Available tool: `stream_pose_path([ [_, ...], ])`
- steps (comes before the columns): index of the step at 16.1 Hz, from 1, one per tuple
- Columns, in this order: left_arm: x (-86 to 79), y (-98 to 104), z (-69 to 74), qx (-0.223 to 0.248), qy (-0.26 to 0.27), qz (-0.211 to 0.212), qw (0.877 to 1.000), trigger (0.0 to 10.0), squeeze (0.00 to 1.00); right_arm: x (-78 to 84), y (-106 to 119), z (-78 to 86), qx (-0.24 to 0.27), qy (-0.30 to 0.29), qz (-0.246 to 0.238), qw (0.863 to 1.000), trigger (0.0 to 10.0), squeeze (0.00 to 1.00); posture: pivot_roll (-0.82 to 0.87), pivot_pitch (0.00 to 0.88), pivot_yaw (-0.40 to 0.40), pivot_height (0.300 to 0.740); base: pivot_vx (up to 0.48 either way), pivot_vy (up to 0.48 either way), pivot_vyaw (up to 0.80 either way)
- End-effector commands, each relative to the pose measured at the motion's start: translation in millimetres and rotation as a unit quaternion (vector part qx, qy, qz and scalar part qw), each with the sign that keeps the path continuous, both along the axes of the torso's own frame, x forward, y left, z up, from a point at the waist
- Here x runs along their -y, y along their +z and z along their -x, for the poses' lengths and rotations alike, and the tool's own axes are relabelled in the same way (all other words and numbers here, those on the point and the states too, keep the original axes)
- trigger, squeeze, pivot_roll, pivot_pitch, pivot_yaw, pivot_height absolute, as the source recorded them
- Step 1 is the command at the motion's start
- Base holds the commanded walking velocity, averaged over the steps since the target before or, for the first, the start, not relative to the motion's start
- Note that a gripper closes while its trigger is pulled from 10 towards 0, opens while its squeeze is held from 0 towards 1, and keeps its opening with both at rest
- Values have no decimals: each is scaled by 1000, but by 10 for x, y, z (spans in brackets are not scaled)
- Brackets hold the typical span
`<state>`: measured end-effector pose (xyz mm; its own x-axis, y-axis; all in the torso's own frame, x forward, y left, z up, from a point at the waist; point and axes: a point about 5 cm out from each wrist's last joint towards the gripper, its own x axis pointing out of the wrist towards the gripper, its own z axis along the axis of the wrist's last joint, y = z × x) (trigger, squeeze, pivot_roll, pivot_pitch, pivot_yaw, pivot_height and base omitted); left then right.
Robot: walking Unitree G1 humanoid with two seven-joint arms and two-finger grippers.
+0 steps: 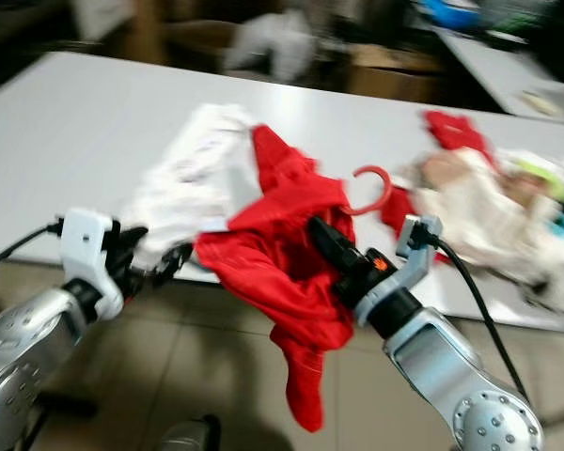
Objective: Hang hanger
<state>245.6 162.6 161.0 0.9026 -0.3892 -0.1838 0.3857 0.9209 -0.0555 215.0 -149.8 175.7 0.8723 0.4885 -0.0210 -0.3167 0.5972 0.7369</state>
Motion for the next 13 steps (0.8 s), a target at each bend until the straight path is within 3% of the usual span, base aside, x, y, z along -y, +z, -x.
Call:
stream_pose_path([
  [1,22,26,-11,14,2,-11,1000,10000,1000,1,5,22,8,-1,16,1000,10000,0,51,5,-55,740,0,-300,800],
  [2,46,12,-16,19,-3,-15,1000,10000,1000,-1,-18,25,12,-6,35,999,10000,0,48,4,-55,740,0,-311,0],
  [4,95,-2,-22,30,-15,-36,999,10000,1000,16,-45,26,16,-32,26,999,10000,0,51,8,-52,740,0,-307,0],
  [6,122,8,-35,28,-15,-16,999,10000,1000,19,-70,72,19,-43,12,999,10000,0,46,9,-32,740,0,-330,544],
  [13,176,2,-55,32,-38,-26,998,10000,1000,-16,-72,240,45,7,30,999,10000,0,30,17,-3,740,0,-391,785],
])
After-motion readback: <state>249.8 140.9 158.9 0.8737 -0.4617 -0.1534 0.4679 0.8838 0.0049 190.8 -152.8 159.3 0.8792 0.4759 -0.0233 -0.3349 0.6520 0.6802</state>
